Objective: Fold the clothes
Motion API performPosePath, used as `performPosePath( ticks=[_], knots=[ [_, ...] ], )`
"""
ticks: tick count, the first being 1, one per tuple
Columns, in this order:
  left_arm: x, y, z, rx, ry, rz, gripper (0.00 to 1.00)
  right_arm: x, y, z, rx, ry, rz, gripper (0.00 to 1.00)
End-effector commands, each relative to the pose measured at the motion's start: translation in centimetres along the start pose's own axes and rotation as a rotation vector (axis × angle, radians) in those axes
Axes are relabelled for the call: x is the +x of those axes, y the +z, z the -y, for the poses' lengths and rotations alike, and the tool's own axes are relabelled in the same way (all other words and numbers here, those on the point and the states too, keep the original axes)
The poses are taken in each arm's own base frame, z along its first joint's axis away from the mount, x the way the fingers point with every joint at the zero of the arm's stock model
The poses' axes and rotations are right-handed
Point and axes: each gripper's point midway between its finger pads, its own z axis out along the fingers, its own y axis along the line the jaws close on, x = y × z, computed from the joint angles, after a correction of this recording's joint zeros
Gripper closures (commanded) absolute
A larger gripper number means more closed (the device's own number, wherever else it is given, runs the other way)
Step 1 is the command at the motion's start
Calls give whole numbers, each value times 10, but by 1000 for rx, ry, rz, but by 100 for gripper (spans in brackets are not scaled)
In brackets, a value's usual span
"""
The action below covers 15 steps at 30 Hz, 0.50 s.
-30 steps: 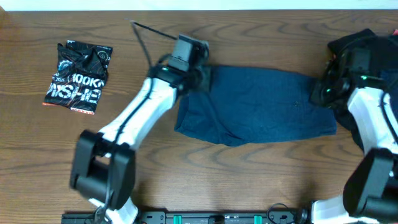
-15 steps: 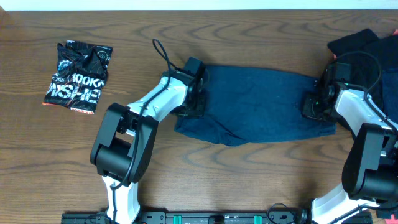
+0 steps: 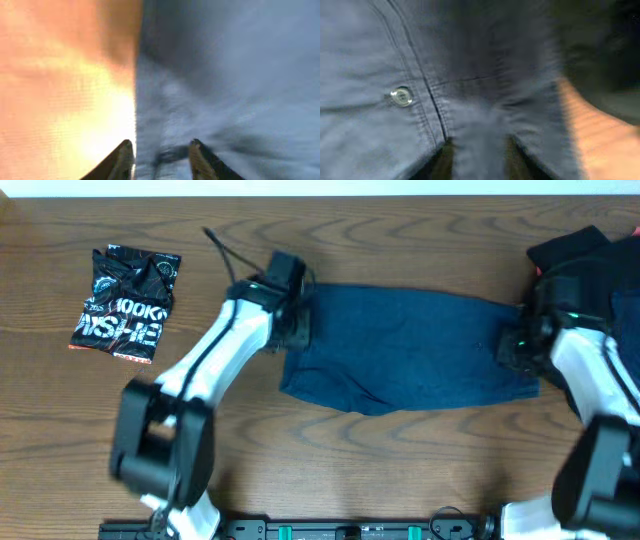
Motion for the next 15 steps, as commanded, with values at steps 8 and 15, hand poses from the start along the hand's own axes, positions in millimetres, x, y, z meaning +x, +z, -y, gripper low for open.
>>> performPosePath(
  ticks=[8, 15],
  knots=[
    [-1, 2, 83, 216, 86, 24, 54, 13, -1, 44, 36, 25, -54, 99],
    [17, 35, 131, 259, 9, -14, 55, 27, 36, 56, 40, 25, -153, 62]
  ],
)
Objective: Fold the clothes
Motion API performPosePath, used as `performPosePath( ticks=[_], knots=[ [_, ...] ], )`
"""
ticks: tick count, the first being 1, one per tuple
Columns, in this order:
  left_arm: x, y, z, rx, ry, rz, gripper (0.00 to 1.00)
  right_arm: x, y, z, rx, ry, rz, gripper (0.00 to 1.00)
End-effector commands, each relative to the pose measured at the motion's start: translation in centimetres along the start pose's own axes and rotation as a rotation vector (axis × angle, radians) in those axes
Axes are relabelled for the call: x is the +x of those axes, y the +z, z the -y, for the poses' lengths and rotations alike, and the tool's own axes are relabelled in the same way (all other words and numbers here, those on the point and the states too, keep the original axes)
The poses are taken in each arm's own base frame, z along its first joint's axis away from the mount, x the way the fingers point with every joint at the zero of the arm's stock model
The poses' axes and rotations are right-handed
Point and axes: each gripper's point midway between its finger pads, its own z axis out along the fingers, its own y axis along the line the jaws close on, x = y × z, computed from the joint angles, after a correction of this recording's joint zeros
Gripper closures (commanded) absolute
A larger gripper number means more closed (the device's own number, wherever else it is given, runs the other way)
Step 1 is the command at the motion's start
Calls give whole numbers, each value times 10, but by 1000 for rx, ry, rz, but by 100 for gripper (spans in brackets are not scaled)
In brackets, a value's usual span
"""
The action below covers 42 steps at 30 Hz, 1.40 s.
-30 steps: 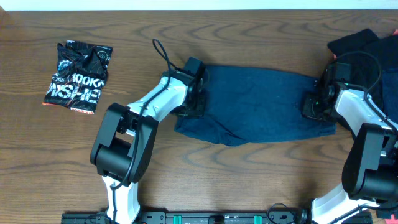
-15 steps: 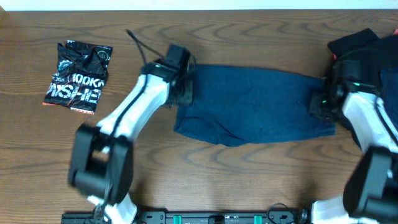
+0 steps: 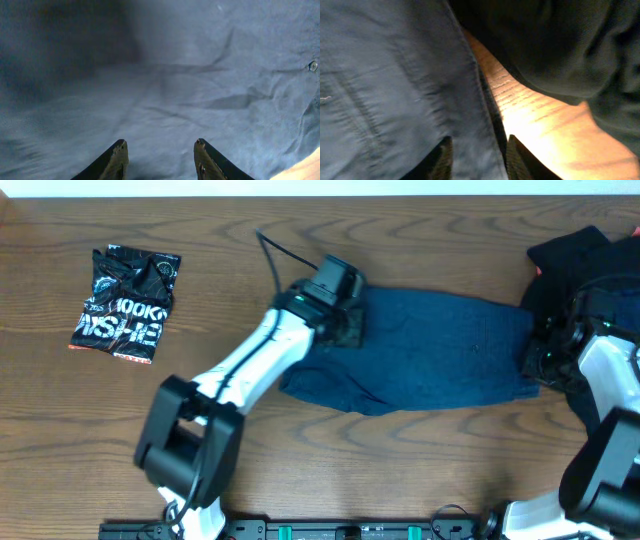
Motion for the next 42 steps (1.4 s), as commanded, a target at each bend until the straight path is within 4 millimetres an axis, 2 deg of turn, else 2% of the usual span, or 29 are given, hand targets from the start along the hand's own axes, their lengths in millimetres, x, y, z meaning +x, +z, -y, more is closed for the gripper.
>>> performPosePath(
  ticks=[1, 6, 8, 10, 12, 16, 18, 22, 24, 26, 29, 34, 36, 42],
  knots=[
    [13, 16, 22, 32, -45, -27, 55, 8, 17, 6, 1, -27, -54, 62],
    [27, 31, 38, -10, -75, -27, 55, 12, 36, 6, -26, -19, -98, 60],
    [37, 38, 43, -15, -115, -49, 55, 13, 42, -6, -104, -41, -111, 55],
    [48, 47, 47, -25, -173, -74, 55, 15, 47, -21, -194, -74, -121, 54],
    [57, 58, 46, -58, -201, -88, 55, 17, 50, -33, -272, -98, -131, 54],
    [68, 75, 34, -105, -207, -114, 55, 20, 52, -37, -296, -101, -145, 50],
    [71, 79, 26, -127, -217, -126, 55, 20, 51, -40, -314, -100, -144, 44],
    [61, 78, -3, -218, -264, -82, 55, 22, 48, -48, -362, -94, -150, 23],
    [54, 76, -13, -228, -286, -70, 55, 23, 48, -47, -360, -93, -155, 19],
    [48, 75, -23, -234, -310, -63, 55, 21, 49, -47, -360, -94, -149, 10],
    [44, 73, -29, -221, -337, -69, 55, 13, 48, -49, -370, -100, -115, 9],
    [41, 74, -22, -162, -332, -85, 55, 7, 35, -76, -542, -167, -71, 8],
    [39, 73, -20, -153, -302, -77, 55, 8, 32, -80, -580, -171, -69, 7],
    [39, 72, -18, -139, -301, -84, 54, 4, 30, -69, -598, -133, -55, 6]
  ],
)
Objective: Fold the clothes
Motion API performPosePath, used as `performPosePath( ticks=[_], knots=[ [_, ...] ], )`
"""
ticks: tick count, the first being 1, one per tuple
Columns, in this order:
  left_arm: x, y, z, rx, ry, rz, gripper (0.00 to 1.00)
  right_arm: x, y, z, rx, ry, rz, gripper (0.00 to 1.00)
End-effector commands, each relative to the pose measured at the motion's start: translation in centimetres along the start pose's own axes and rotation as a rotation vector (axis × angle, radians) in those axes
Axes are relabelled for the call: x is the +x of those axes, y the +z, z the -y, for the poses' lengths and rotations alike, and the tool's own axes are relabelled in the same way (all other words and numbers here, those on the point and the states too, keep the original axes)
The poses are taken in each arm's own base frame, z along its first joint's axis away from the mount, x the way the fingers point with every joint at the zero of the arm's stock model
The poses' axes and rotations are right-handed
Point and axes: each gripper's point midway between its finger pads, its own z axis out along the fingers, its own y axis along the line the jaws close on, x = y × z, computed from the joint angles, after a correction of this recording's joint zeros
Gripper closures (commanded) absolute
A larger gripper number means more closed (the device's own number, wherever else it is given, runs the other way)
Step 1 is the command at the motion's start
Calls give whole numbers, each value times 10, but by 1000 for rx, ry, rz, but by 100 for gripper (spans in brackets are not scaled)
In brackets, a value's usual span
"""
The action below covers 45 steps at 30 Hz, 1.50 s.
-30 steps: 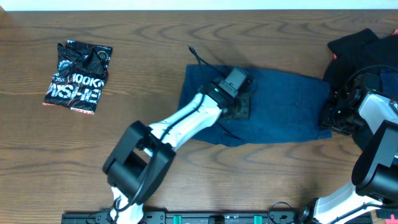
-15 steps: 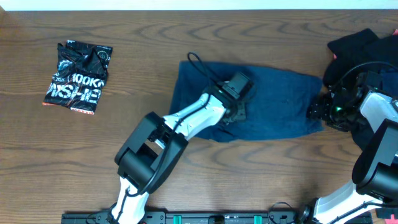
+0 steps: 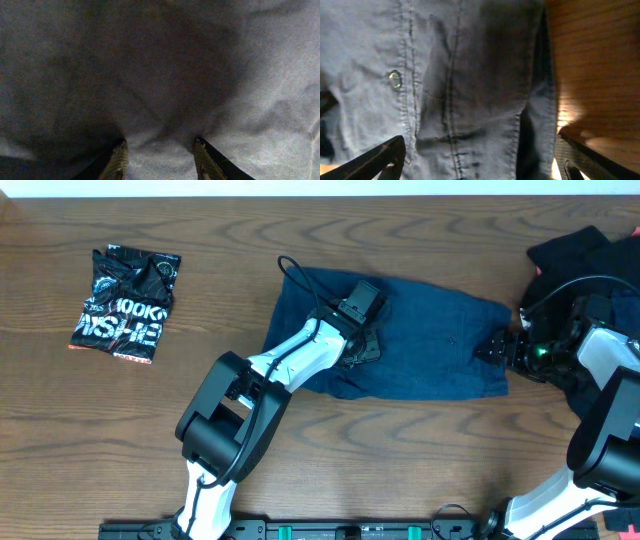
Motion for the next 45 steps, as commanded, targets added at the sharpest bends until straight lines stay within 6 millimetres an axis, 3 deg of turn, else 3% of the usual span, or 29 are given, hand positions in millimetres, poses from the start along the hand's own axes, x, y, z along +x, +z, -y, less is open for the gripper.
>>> performPosePath(
  ticks=[1, 6, 10, 25, 29, 38, 43, 45],
  knots=[
    [6, 8, -6, -6, 13, -28, 55, 12, 4, 15, -41, 59, -16, 6],
    [8, 8, -2, 14, 24, -41, 55, -9, -19, 20, -129, 99, 85, 1],
    [7, 8, -2, 14, 24, -40, 54, -9, -26, 32, -122, 131, 106, 1],
    [8, 8, -1, 15, 39, -41, 53, -6, 2, 18, 2, -4, 21, 1],
    [8, 8, -1, 15, 46, -41, 53, -10, 7, 21, 60, -1, 24, 10],
    [8, 8, -1, 15, 46, -41, 53, -6, 25, 10, 46, -27, -15, 17],
    [9, 8, -1, 18, 76, -42, 53, 3, 39, 13, 47, 1, -60, 44],
    [8, 6, 0, 21, 107, -39, 53, 3, 38, 16, 56, 6, -59, 60]
  ],
)
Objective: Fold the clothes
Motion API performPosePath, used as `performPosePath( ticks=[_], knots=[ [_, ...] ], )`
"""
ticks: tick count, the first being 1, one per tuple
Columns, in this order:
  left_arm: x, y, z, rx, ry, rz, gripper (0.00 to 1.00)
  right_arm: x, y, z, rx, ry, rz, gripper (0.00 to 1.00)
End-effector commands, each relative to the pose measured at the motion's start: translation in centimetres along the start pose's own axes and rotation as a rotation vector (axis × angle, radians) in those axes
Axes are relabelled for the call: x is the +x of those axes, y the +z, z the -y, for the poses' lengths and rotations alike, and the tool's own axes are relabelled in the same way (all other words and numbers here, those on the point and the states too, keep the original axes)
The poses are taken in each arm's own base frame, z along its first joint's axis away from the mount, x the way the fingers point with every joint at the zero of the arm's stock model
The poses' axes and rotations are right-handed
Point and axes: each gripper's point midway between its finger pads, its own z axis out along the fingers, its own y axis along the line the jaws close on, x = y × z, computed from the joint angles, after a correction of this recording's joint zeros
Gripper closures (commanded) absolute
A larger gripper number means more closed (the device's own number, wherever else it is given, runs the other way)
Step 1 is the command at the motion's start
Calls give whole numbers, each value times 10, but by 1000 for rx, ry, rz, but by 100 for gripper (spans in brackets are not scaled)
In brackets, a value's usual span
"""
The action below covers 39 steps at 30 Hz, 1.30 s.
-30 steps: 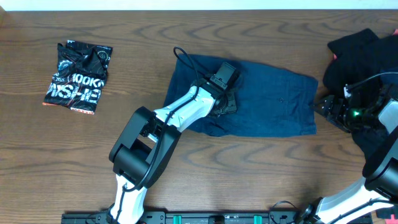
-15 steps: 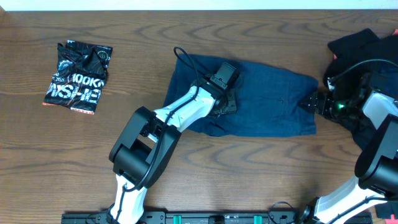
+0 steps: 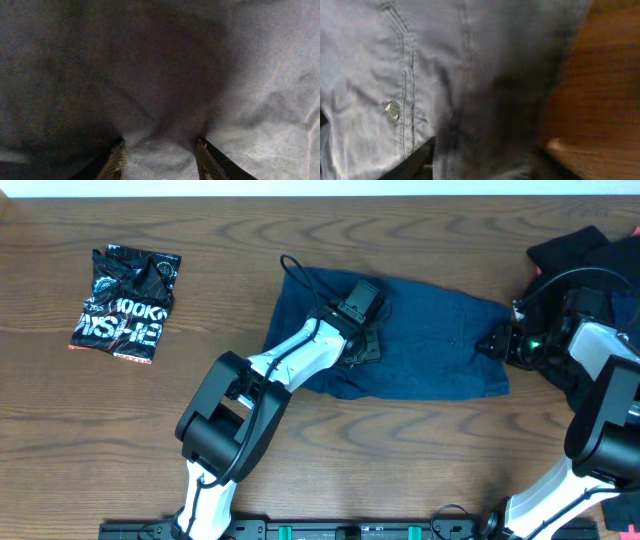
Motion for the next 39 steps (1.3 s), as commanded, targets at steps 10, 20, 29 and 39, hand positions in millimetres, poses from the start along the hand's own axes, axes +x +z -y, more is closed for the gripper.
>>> performPosePath(
  ticks=[10, 20, 29, 39],
  knots=[
    [-23, -38, 30, 108, 188, 121, 50, 18, 5, 38, 91, 170, -47, 99],
    [-11, -28, 52, 147, 100, 114, 59, 8, -8, 29, 95, 182, -12, 99],
    [12, 3, 51, 119, -161, 38, 75, -17, -58, -12, 120, 75, 124, 98],
    [24, 38, 54, 160, -230, -39, 76, -9, -81, -111, 69, -137, 163, 99]
  ],
)
